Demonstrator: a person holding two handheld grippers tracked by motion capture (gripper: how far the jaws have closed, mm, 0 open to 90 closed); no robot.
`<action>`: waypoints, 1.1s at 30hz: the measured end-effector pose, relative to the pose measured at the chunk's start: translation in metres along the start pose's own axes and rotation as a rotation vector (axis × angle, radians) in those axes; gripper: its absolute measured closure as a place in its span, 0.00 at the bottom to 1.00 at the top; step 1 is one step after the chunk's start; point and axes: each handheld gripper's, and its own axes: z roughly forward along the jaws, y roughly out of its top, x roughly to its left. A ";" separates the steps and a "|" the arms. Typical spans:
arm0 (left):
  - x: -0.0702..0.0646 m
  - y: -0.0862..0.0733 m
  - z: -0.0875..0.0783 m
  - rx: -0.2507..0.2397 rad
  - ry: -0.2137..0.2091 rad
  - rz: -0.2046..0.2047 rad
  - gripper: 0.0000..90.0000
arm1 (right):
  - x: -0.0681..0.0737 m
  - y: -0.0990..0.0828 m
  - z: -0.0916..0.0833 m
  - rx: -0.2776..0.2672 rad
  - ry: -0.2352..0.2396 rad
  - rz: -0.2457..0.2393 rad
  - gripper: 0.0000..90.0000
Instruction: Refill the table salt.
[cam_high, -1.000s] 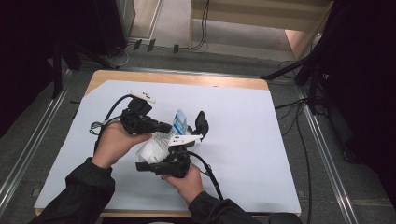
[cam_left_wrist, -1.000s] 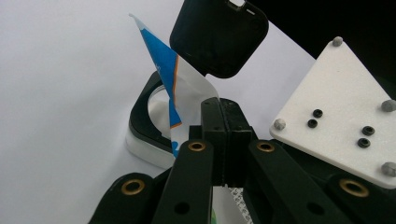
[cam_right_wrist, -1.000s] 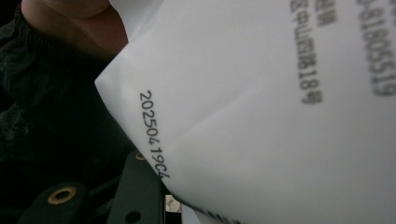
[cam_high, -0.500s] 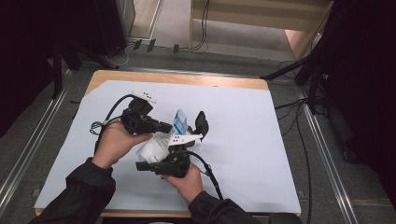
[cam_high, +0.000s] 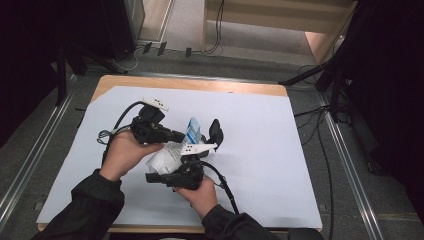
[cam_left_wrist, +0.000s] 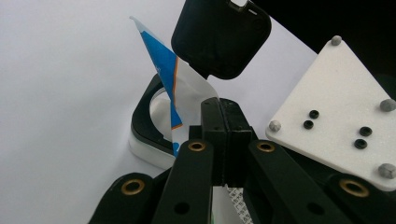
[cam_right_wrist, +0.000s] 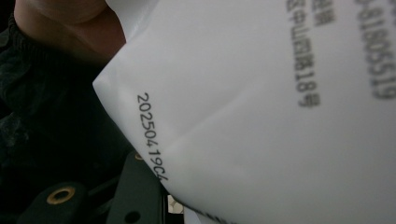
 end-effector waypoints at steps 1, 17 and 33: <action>0.000 0.000 0.000 0.000 0.002 0.001 1.00 | 0.000 0.000 0.000 0.000 -0.001 0.001 0.70; 0.001 0.000 0.001 0.004 0.001 0.002 1.00 | -0.001 0.000 0.000 0.001 0.005 0.007 0.70; 0.001 0.000 0.001 0.002 0.000 0.000 1.00 | 0.001 0.000 0.000 0.013 -0.023 -0.005 0.64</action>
